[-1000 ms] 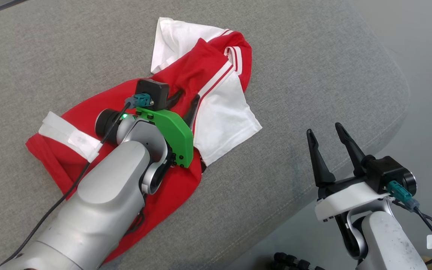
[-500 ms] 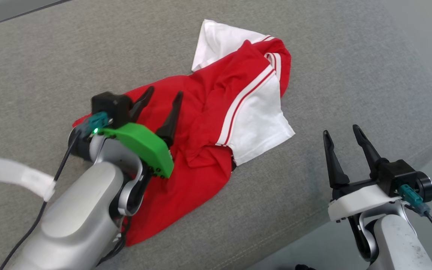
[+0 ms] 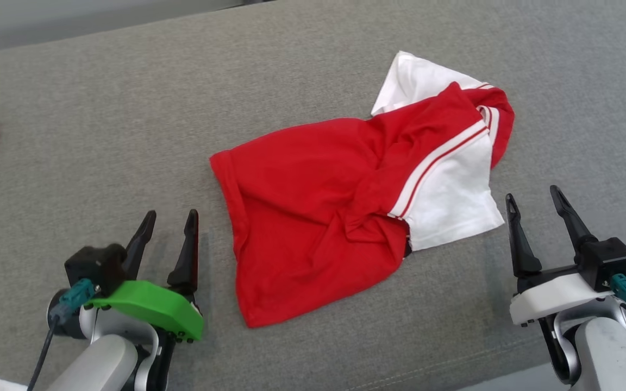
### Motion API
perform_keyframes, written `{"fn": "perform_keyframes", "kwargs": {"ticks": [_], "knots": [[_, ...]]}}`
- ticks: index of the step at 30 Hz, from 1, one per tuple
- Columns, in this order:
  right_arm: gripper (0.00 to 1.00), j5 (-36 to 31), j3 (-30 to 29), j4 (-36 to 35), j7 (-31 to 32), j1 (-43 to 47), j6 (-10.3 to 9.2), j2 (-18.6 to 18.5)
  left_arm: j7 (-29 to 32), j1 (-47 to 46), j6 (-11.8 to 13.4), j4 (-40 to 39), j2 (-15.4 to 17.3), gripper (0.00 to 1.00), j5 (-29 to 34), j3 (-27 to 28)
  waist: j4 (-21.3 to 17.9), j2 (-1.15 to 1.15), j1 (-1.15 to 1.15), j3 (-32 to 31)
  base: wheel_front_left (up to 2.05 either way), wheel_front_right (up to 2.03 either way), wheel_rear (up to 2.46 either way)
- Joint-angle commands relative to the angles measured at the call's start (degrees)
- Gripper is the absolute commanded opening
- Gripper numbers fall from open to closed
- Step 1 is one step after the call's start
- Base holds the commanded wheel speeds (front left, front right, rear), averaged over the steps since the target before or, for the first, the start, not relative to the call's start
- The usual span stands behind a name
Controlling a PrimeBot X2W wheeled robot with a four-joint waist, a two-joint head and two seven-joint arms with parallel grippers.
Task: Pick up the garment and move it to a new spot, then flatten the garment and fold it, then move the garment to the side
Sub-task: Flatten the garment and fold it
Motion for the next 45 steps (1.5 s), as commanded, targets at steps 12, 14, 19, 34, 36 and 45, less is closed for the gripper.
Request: {"fn": "perform_keyframes", "kwargs": {"ticks": [12, 14, 19, 34, 36, 45], "knots": [[1.0, -1.55, -2.74, -0.04, -0.19, 3.86, -0.04, -0.94, -2.68, 14.71, -1.88, -0.47, -2.74, 1.0, 7.47, 13.06, 9.01, 0.0, 0.0, -6.57, 0.0, 0.0, 0.0], [1.0, -1.56, -3.41, 0.21, -0.19, 4.49, -0.04, -1.22, -2.66, 16.69, -3.62, -0.37, -3.96, 1.0, 9.84, 15.33, 9.67, 0.0, 0.0, -7.36, 0.0, 0.0, 0.0], [1.0, -1.96, -4.93, -0.22, -0.19, 5.43, -0.04, -1.1, -2.67, 21.7, -7.81, 0.3, -7.25, 1.0, 14.01, 21.72, 10.78, 0.0, 0.0, -8.9, 0.0, 0.0, 0.0], [1.0, -1.56, -5.48, 1.49, -0.19, 6.83, -0.04, -1.5, -2.68, 28.36, -19.0, 1.68, -16.04, 1.0, 24.95, 38.22, 10.51, 0.0, 0.0, -13.02, 0.0, 0.0, 0.0], [1.0, -1.34, -5.33, 1.87, -0.19, 7.01, -0.04, -1.48, -2.68, 28.44, -20.53, 2.07, -16.66, 1.0, 25.97, 39.4, 10.36, 0.0, 0.0, -13.45, 0.0, 0.0, 0.0], [1.0, -0.39, -3.32, 3.38, -0.19, 6.62, -0.04, -1.27, -2.67, 27.46, -23.31, 3.66, -18.44, 1.0, 28.41, 41.64, 9.23, 0.0, 0.0, -14.95, 0.0, 0.0, 0.0]]}}
